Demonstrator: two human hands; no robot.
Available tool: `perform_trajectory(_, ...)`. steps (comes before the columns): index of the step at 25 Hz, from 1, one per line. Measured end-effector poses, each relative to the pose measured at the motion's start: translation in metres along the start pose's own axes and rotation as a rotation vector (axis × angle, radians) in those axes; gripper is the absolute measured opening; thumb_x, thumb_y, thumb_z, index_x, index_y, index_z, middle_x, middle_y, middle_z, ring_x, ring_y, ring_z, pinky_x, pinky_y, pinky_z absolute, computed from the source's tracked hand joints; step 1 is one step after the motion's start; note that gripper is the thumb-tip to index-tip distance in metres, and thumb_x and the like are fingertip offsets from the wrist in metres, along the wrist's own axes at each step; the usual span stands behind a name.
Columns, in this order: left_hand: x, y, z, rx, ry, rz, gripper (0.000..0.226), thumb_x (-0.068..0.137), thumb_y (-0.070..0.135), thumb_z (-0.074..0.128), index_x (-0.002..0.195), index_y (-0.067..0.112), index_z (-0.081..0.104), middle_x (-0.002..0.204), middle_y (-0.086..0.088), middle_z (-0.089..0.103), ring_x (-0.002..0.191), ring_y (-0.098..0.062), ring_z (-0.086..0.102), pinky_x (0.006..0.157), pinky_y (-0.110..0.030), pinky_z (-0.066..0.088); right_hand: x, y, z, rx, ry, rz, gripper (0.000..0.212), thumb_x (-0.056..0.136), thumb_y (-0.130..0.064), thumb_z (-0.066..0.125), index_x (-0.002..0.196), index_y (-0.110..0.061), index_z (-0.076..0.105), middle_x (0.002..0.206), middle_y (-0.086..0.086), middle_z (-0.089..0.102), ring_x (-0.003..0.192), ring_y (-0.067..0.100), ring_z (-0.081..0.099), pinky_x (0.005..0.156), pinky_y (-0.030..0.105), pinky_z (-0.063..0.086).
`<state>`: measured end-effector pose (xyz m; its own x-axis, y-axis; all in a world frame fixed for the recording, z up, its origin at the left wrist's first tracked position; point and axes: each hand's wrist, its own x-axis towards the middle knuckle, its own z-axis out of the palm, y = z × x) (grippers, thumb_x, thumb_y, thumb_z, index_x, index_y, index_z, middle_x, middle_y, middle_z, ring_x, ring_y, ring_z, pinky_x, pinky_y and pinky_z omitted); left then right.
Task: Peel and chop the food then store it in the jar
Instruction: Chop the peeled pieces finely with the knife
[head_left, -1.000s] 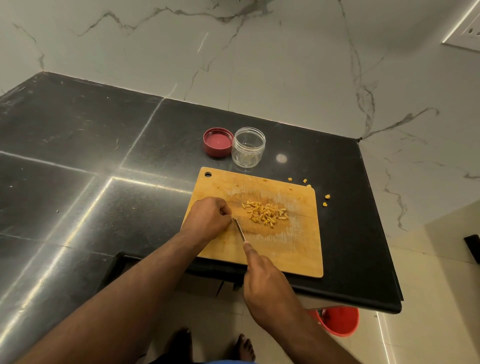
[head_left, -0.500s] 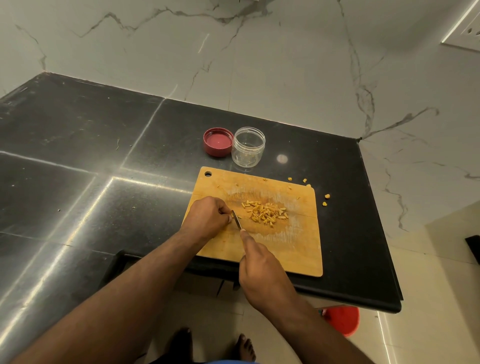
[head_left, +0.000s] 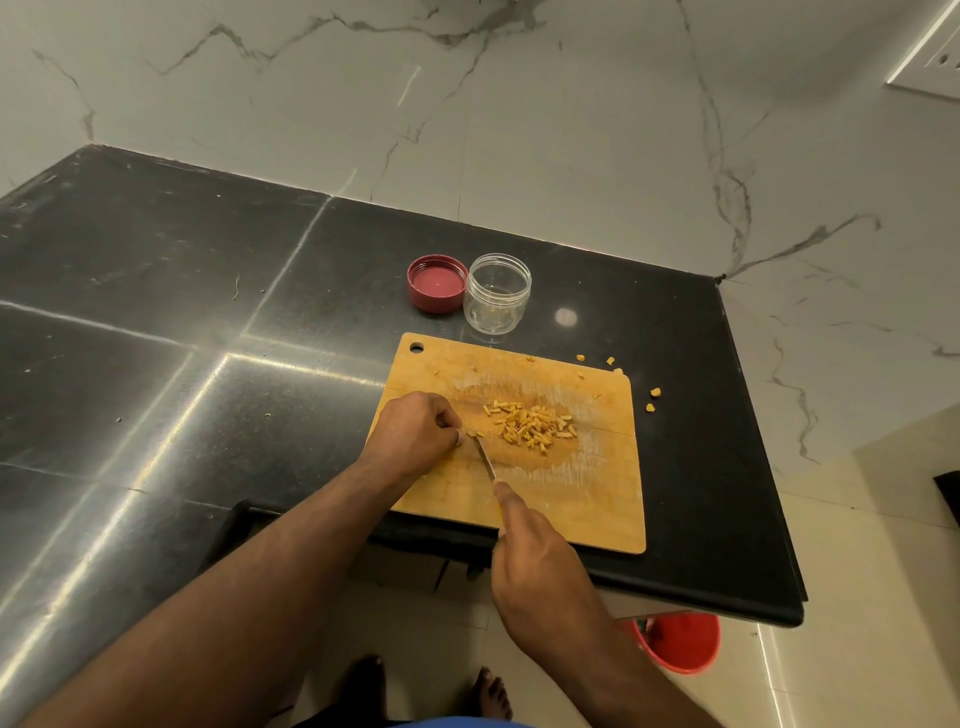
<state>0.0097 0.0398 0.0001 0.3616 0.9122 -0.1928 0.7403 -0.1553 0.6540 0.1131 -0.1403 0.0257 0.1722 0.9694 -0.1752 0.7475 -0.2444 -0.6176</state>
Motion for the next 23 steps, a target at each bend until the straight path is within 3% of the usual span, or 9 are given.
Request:
perform_trajectory(3,0.000,-0.001,-0.002,0.005,-0.014,-0.008,0.009,0.088,0.022,0.074,0.097,0.020,0.076,0.091,0.007,0.070,0.080,-0.006,0.059,0.058,-0.016,0.040,0.006,-0.002,-0.003,0.005,0.033,-0.007,0.053,0.105,-0.023,0.034,0.155,-0.028,0.019,0.128,-0.005,0.051,0.102,0.009,0.051,0.087,0.024,0.046)
perform_trajectory(7,-0.001,-0.001,-0.003,0.018,-0.021,0.002,0.012,0.090,0.017,0.069,0.098,0.018,0.078,0.095,0.006,0.073,0.080,-0.005,0.059,0.058,-0.014,0.040,0.018,-0.006,0.001,-0.021,0.023,-0.016,0.053,0.104,-0.023,0.035,0.155,-0.027,0.021,0.135,0.000,0.051,0.111,0.014,0.052,0.093,0.032,0.047)
perform_trajectory(15,-0.001,0.000,-0.003,0.001,-0.006,0.000,0.010,0.088,0.017,0.069,0.089,0.020,0.078,0.089,0.009,0.073,0.075,-0.004,0.059,0.055,-0.014,0.038,0.027,-0.013,0.007,-0.116,-0.044,-0.005,0.056,0.103,-0.018,0.031,0.156,-0.024,0.014,0.123,0.006,0.053,0.098,0.021,0.055,0.083,0.037,0.049)
perform_trajectory(23,0.000,-0.001,-0.003,-0.007,-0.022,-0.022,0.007,0.089,0.016,0.069,0.090,0.020,0.076,0.087,0.008,0.070,0.078,-0.006,0.060,0.054,-0.015,0.038,-0.001,-0.001,-0.001,-0.013,-0.003,-0.009,0.054,0.104,-0.023,0.033,0.156,-0.028,0.017,0.125,-0.003,0.051,0.101,0.012,0.052,0.087,0.030,0.048)
